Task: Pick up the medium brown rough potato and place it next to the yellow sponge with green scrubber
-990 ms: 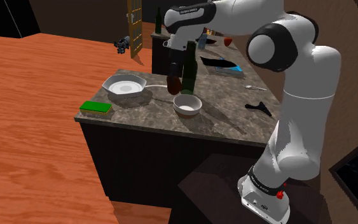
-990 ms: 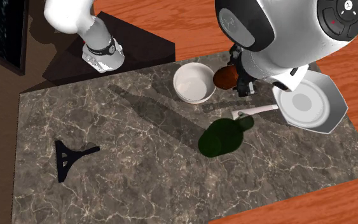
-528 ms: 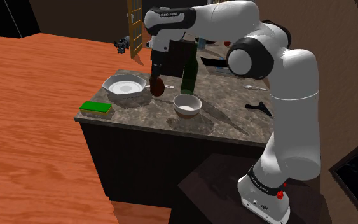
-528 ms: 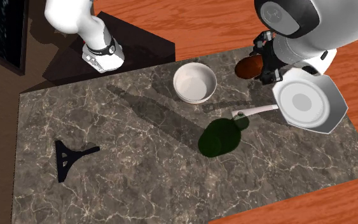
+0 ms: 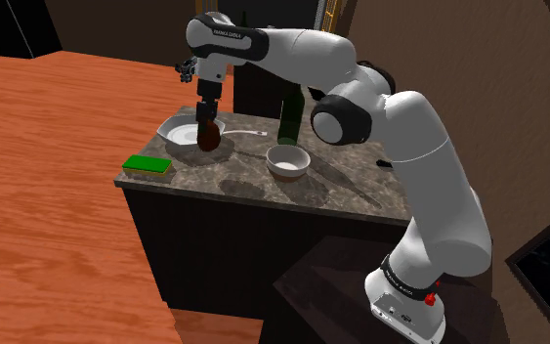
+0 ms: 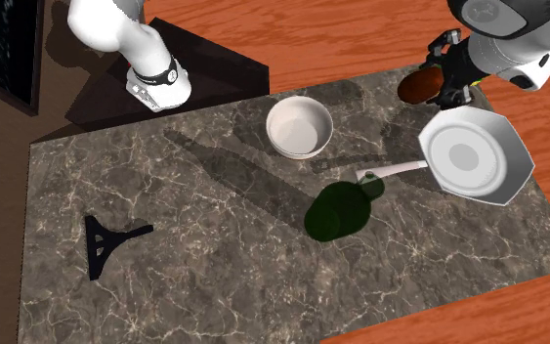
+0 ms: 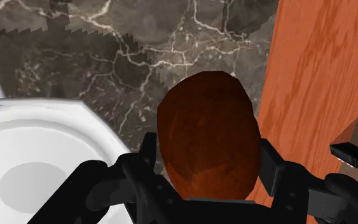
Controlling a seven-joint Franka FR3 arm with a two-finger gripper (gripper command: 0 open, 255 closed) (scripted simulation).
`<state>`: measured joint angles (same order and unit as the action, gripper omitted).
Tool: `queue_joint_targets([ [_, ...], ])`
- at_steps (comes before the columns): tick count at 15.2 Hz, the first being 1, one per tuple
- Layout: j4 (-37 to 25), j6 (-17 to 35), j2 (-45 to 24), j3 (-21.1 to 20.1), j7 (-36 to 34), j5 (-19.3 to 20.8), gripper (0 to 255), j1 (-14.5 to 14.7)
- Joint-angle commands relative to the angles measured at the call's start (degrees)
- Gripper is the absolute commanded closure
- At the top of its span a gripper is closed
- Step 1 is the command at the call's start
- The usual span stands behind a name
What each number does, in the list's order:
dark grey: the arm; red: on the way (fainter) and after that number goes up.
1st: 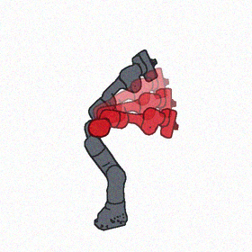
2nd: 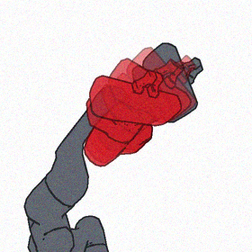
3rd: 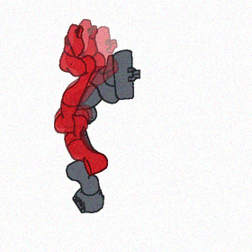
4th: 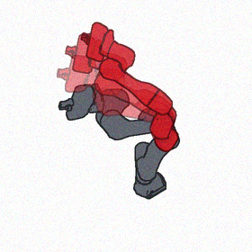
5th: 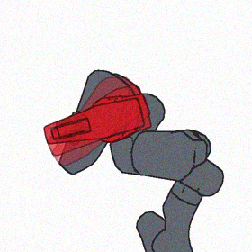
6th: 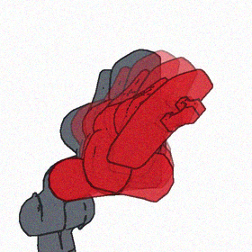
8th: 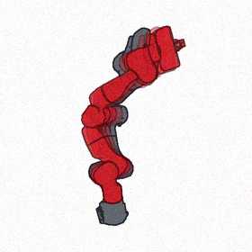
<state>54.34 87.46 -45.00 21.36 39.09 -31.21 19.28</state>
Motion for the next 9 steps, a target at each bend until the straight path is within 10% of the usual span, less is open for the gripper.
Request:
queue_joint_targets([
  [1, -3.29, -0.46, -2.35, -0.57, -1.42, -0.38, 255, 0.04],
  [9, 3.30, 5.32, -2.17, -0.45, 0.79, -0.61, 255, 1.39],
])
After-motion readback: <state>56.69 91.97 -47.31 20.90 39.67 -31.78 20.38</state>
